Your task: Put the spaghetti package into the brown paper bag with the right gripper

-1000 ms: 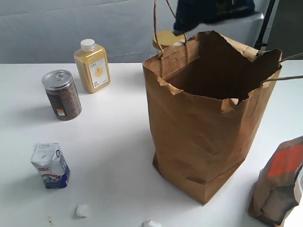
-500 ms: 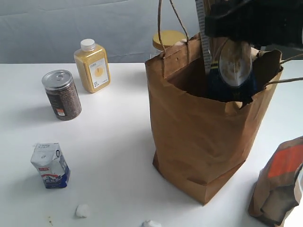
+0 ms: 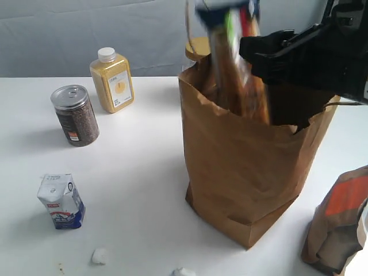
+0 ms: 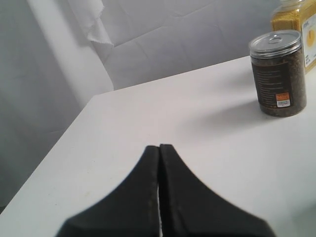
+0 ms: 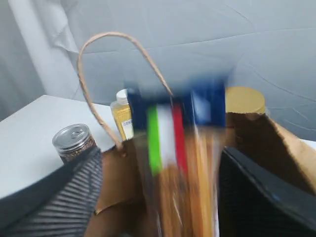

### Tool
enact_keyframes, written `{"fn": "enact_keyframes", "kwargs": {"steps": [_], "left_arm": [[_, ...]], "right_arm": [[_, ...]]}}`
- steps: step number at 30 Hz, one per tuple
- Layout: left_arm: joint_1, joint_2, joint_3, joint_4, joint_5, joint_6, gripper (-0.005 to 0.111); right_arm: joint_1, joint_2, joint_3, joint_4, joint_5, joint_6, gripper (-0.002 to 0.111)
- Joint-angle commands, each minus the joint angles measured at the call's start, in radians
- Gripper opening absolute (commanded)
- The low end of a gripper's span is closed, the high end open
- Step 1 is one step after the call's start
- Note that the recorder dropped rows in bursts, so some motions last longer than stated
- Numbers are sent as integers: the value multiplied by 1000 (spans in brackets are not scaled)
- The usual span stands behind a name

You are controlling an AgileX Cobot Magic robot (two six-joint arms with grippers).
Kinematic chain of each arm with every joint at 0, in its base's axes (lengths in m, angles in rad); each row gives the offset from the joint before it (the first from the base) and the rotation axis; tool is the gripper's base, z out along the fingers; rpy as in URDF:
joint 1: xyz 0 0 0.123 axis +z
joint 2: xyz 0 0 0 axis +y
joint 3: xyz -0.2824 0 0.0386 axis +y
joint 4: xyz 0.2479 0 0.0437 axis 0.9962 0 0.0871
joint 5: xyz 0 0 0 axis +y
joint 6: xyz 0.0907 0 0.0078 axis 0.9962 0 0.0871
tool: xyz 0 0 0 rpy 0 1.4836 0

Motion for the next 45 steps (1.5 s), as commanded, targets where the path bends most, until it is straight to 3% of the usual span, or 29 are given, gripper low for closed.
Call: {"fn": "enact_keyframes", "kwargs": {"steps": [1, 9, 12, 16, 20, 21, 27, 39, 45], "left_arm": [[-2, 2, 5, -5, -3, -4, 0], [-2, 2, 5, -5, -3, -4, 0], [-2, 2, 5, -5, -3, -4, 0], [-2, 2, 5, -5, -3, -4, 0], [-2, 2, 5, -5, -3, -4, 0], [-2, 2, 5, -5, -3, -4, 0], [-2, 2, 5, -5, -3, -4, 0], [-2, 2, 5, -5, -3, -4, 0], [-2, 2, 5, -5, -3, -4, 0]], "right_arm": [[-6, -6, 38, 22, -22, 4, 70], [-4, -33, 96, 147, -22, -39, 67], [15, -99, 94, 214, -22, -108, 61], [32, -223, 89, 350, 5, -219, 37], [30, -368, 89, 442, 123, -382, 2], [23, -405, 89, 442, 164, -429, 0], [-91, -620, 165, 463, 255, -564, 0], [-423, -1094, 542, 629, 276, -687, 0], [-498, -1188, 639, 651, 319, -685, 0]]}}
